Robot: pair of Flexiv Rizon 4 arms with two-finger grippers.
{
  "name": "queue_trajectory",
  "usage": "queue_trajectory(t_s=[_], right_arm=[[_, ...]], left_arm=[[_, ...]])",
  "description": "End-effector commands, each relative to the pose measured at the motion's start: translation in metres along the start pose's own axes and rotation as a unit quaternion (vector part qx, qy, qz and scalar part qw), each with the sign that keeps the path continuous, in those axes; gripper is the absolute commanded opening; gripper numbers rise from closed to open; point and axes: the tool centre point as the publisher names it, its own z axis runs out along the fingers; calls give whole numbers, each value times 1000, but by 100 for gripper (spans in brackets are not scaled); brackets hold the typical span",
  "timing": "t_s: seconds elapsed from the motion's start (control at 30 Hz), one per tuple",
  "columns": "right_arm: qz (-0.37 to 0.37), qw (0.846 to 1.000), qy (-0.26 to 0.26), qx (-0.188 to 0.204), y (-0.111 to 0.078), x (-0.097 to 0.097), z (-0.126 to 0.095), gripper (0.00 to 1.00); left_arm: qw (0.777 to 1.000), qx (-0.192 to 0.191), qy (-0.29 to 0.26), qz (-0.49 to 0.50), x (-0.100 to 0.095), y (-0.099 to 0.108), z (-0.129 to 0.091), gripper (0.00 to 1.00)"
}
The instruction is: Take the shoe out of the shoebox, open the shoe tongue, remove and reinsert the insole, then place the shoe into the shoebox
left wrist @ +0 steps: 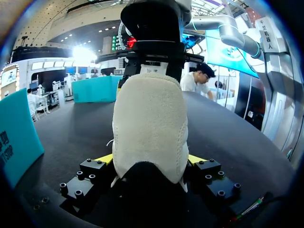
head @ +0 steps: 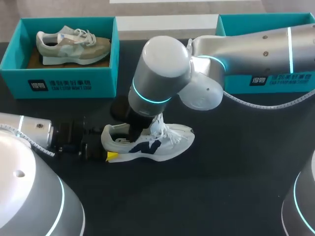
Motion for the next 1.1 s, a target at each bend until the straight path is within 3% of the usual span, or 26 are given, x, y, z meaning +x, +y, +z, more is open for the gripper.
queue_trajectory(t_s=[0.03,0.67,1.1], right_arm=[[-6,1000,12,0,2,5,7,33],[-25,999,22,22,-9,-7,26,31],[-83,994,38,53,-7,-7,42,31]], left_arm=[[1000,0,-1,0,2,5,4,0],[1000,0,-1,0,2,5,4,0],[1000,0,-1,0,2,5,4,0]])
